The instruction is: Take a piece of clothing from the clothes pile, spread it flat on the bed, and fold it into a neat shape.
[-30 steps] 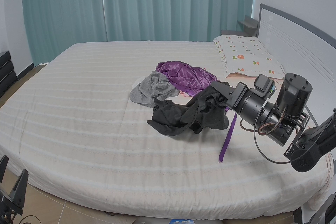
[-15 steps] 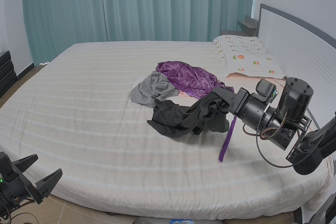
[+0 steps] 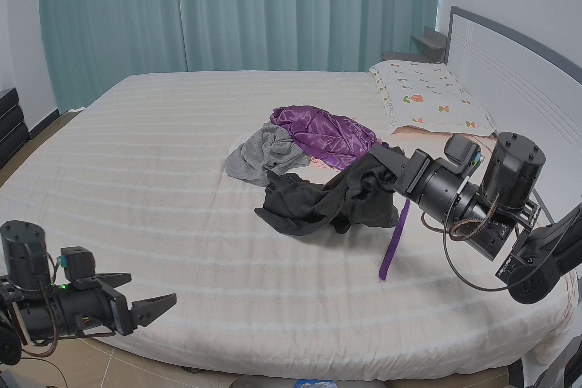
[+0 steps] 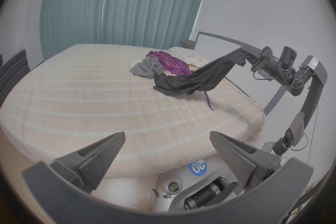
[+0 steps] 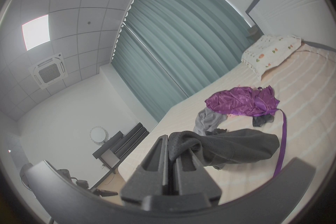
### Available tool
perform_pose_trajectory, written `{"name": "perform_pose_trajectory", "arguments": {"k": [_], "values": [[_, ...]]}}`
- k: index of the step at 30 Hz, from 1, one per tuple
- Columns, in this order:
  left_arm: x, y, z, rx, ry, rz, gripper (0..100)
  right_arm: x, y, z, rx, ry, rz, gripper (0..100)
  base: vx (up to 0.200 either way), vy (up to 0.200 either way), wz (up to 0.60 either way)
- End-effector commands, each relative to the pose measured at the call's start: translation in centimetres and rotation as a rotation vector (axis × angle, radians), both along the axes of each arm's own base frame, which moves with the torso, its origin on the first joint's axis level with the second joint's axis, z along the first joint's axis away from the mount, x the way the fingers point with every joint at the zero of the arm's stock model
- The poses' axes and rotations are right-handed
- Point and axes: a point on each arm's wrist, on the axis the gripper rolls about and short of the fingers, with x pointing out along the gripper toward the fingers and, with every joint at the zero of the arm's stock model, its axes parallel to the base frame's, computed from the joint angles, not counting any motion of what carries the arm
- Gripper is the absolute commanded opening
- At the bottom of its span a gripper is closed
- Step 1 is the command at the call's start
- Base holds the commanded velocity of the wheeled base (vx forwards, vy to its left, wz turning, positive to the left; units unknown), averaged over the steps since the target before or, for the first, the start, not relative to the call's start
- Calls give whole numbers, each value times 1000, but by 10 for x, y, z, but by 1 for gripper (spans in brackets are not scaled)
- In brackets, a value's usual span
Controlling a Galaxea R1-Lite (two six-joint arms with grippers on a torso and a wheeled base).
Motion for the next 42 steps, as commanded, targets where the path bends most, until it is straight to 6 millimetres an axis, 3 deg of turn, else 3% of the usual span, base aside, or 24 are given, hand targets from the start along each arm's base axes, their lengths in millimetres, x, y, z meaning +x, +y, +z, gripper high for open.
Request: {"name": "perform_pose_trajectory", "arguments": {"k": [1,2,5,13,23,31,42], "values": [[49,-30,-24,-11,135,-34,100,4,6,34,46,-129,-45,0,0,0,0],[69,-41,-33,-14,158,-35,100,3,8,46,74,-164,-62,0,0,0,0],[91,-55,-43,-19,141,-48,100,0,16,45,73,-165,-34,0,0,0,0],[141,-97,-75,-9,101,-86,100,-1,28,40,64,-157,-6,0,0,0,0],[200,-139,-110,36,40,-55,100,-3,27,42,69,-160,-4,0,0,0,0],[244,-160,-132,106,-65,-29,100,-6,28,40,68,-151,1,0,0,0,0],[280,-174,-155,132,-144,11,100,-5,26,39,68,-147,-8,0,0,0,0]]}}
